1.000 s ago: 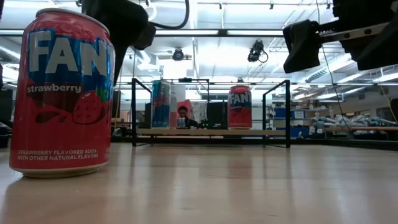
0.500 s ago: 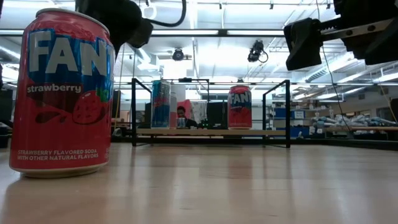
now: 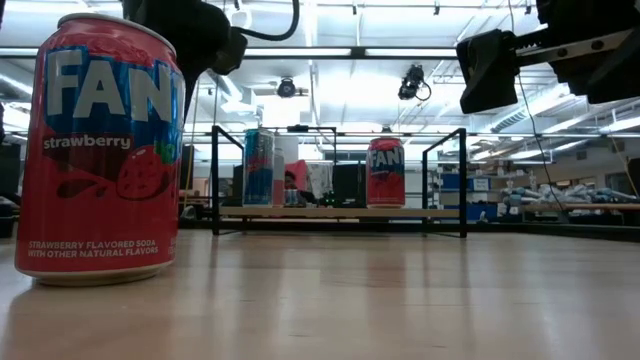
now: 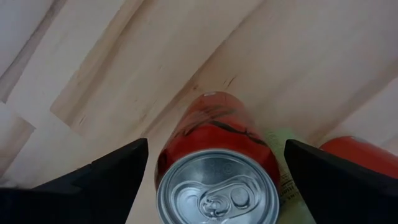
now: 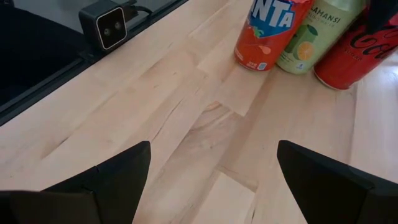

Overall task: Place canned beverage on shelf
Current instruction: Put the red-black soda can on the shelf

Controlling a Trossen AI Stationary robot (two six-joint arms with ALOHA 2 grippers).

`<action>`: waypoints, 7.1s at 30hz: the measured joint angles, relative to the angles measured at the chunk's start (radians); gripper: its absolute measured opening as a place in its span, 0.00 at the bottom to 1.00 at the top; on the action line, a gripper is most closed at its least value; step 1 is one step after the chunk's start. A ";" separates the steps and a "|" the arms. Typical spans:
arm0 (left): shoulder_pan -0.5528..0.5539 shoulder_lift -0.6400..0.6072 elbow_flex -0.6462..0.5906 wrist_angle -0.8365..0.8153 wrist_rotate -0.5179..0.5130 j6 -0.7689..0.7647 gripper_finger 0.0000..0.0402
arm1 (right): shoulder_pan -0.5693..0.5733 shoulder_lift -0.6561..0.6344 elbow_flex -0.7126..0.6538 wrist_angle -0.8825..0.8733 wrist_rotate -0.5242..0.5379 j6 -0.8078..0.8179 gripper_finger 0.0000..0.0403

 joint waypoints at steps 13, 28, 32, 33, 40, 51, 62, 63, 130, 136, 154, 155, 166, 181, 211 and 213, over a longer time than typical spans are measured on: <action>0.000 -0.001 -0.085 0.046 -0.017 0.002 0.97 | 0.000 0.000 0.000 0.004 -0.009 0.004 0.90; 0.000 -0.001 -0.088 0.060 -0.019 0.025 0.97 | 0.000 0.000 0.000 0.006 -0.016 0.006 0.90; 0.000 -0.001 -0.088 0.076 -0.020 0.033 0.97 | 0.000 0.000 0.000 0.012 -0.016 0.006 0.90; 0.000 -0.001 -0.088 0.084 -0.020 0.036 0.97 | 0.000 0.000 0.000 0.013 -0.016 0.006 0.90; 0.001 -0.001 -0.088 0.082 -0.022 0.032 0.87 | 0.000 0.000 0.000 0.013 -0.016 0.006 0.90; 0.001 -0.002 -0.086 0.082 -0.021 0.061 0.75 | 0.000 0.000 0.000 0.020 -0.016 0.006 0.90; 0.053 -0.002 -0.086 0.096 -0.017 0.284 0.80 | 0.000 0.000 0.000 0.023 -0.016 0.000 0.90; 0.062 -0.001 -0.086 0.104 -0.018 0.296 0.81 | 0.000 0.000 0.000 0.023 -0.016 0.000 0.90; 0.150 -0.001 -0.103 0.129 0.061 0.383 0.99 | 0.000 0.000 0.000 0.004 -0.024 0.000 0.90; 0.151 -0.001 -0.155 0.196 0.065 0.384 0.99 | 0.000 0.000 0.000 0.004 -0.024 0.000 0.90; 0.152 -0.003 -0.202 0.246 0.066 0.480 0.74 | 0.000 0.000 0.000 0.005 -0.024 0.000 0.90; 0.153 -0.003 -0.200 0.246 0.066 0.482 0.74 | 0.000 0.000 0.000 0.005 -0.024 0.000 0.90; 0.229 0.001 -0.110 0.235 0.062 0.616 0.76 | -0.045 0.000 0.000 -0.005 0.019 -0.085 0.90; 0.398 0.000 0.063 0.231 0.089 1.036 0.77 | -0.267 0.000 0.000 0.105 0.127 -0.011 0.90; 0.764 0.220 0.460 0.162 0.157 1.489 0.77 | -0.309 0.000 0.000 0.159 0.142 0.246 0.90; 0.776 0.222 0.460 0.191 0.161 1.500 0.77 | -0.309 0.000 0.000 0.150 0.142 0.242 0.90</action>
